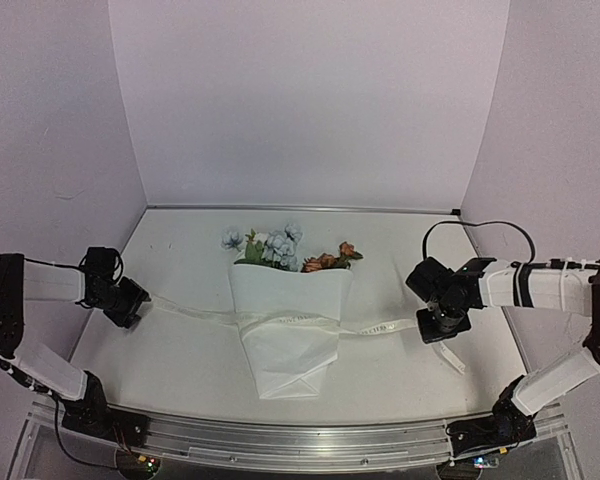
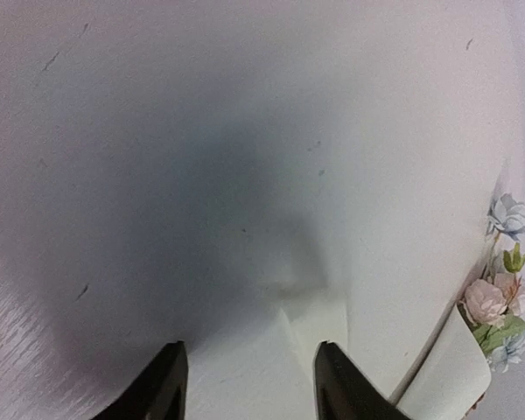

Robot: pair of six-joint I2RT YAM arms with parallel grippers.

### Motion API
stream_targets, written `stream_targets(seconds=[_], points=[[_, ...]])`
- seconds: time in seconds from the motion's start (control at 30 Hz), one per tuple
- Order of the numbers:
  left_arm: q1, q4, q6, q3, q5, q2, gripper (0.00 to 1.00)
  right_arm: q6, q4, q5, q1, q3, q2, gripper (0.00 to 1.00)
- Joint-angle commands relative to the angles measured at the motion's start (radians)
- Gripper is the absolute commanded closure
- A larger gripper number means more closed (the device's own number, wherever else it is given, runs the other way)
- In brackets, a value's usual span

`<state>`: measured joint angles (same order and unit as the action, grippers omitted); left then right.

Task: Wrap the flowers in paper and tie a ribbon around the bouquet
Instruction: Adjust the ribbon at the center of the board.

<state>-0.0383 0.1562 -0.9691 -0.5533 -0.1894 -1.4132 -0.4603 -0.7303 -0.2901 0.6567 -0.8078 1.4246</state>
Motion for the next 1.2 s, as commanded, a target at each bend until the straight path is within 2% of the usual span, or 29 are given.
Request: stream_targets(seconds=[0.0, 0.13, 0.3, 0.43, 0.67, 0.83, 1.03, 1.17], points=[[0.004, 0.050, -0.105, 0.039, -0.010, 0.128, 0.35, 0.006, 0.016, 0.023, 0.005, -0.040, 0.000, 1.00], [0.037, 0.121, -0.180, 0.041, 0.009, 0.279, 0.19, 0.008, 0.019, 0.029, 0.007, -0.041, -0.008, 1.00], [0.206, 0.076, -0.404, 0.095, 0.005, 0.388, 0.16, 0.013, 0.019, 0.025, 0.009, -0.035, -0.022, 1.00], [0.378, -0.078, -0.615, 0.167, 0.038, 0.411, 0.16, 0.016, 0.019, 0.021, 0.009, -0.033, -0.034, 1.00], [0.605, -0.438, -0.832, 0.202, 0.105, 0.239, 0.19, 0.018, 0.019, 0.021, 0.009, -0.058, -0.021, 1.00], [0.720, -0.552, -0.912, 0.158, 0.162, 0.100, 0.20, 0.015, 0.022, 0.017, 0.009, -0.057, -0.023, 1.00], [0.796, -0.660, -1.008, 0.149, 0.232, -0.018, 0.25, 0.023, 0.022, 0.005, 0.009, -0.048, -0.046, 1.00], [0.804, -0.757, -1.052, 0.163, 0.268, -0.091, 0.28, 0.025, 0.022, 0.006, 0.009, -0.046, -0.054, 1.00]])
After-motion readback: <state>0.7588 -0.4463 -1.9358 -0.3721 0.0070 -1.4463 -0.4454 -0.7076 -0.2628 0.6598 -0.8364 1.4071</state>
